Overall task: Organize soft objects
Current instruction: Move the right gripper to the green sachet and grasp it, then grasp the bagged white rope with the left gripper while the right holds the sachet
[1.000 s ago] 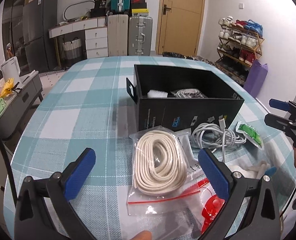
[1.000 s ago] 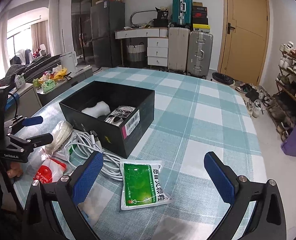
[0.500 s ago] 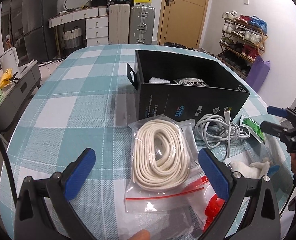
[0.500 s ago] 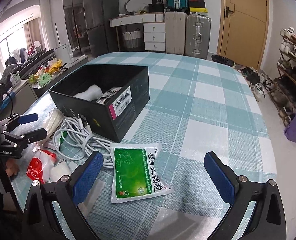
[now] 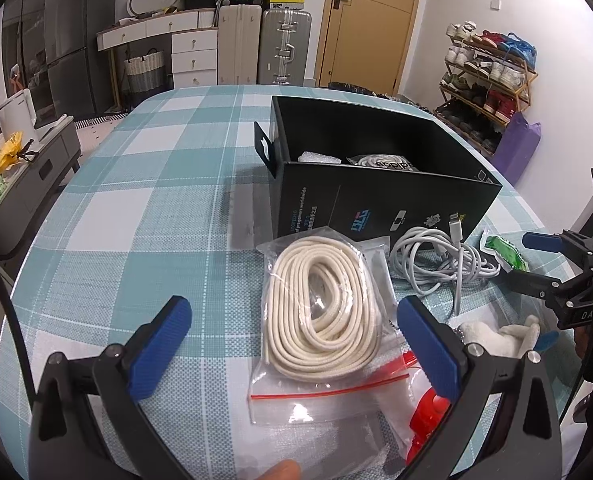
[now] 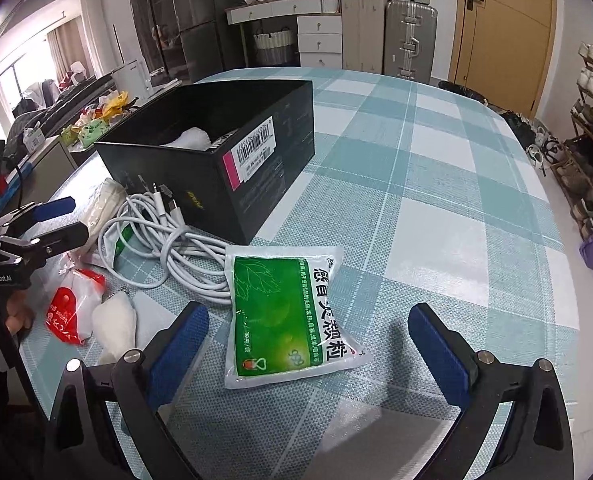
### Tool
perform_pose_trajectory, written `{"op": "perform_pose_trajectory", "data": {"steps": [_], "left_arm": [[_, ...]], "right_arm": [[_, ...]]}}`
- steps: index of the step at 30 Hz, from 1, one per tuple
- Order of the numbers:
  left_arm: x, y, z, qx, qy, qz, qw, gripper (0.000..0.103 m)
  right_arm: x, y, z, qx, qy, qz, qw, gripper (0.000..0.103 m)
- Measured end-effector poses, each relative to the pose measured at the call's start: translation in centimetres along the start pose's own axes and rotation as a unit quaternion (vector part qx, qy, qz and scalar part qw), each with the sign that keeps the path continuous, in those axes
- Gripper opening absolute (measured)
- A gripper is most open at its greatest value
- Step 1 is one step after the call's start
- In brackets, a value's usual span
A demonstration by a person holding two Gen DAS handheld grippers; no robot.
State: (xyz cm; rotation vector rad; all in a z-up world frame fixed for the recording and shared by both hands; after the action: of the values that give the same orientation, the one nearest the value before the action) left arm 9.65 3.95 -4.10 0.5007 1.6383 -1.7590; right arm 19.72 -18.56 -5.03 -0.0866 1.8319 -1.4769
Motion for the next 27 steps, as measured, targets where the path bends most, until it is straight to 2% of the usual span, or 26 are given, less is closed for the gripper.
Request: {"op": "perform_pose_trajectory", "data": {"steps": [3, 9, 12, 16, 20, 27], "left_arm": [[0.1, 0.0, 0.0, 0.001, 0.0, 0.0, 1.0, 0.103], [0.1, 0.0, 0.0, 0.002, 0.0, 0.0, 1.0, 0.103], [0.1, 0.1, 0.0, 0.003, 0.0, -0.001, 1.0, 0.103], [0.1, 0.1, 0.1, 0.004, -0.001, -0.003, 1.0, 0.103], [0.1, 0.2, 0.2, 0.004, -0.001, -0.004, 1.0, 0.103], [0.1, 0.2, 0.2, 0.005, -0.003, -0.005, 1.0, 0.103]], "right_arm": [[0.1, 0.1, 0.1, -0.007, 0.004, 0.002, 1.0, 0.1], [0.1, 0.4, 0.0, -0.022, 0.009, -0.001, 1.0, 0.085], [0.1, 0.5, 0.1, -0.025, 0.011, 0.001, 1.0, 0.081], [0.1, 0.3, 0.1, -0.031, 0.009, 0.003, 0.999, 0.062], [0.2, 0.2, 0.0, -0.034, 0.004, 0.004, 0.999, 0.05], [0.1, -0.5, -0.3, -0.03, -0.006, 0.014, 0.999, 0.045]]}}
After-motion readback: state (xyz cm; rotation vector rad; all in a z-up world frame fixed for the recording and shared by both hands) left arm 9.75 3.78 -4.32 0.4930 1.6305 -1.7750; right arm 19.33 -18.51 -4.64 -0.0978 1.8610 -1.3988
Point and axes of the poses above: each gripper's, at about its wrist camera, not at the fingertips, and y roughly the way its jaws point, z to its right, x to its underside, the point moved 3 cm from there along y, roughly the way its jaws point, and after that the axes turned 1 degree about -y, right-handed, at the moved point
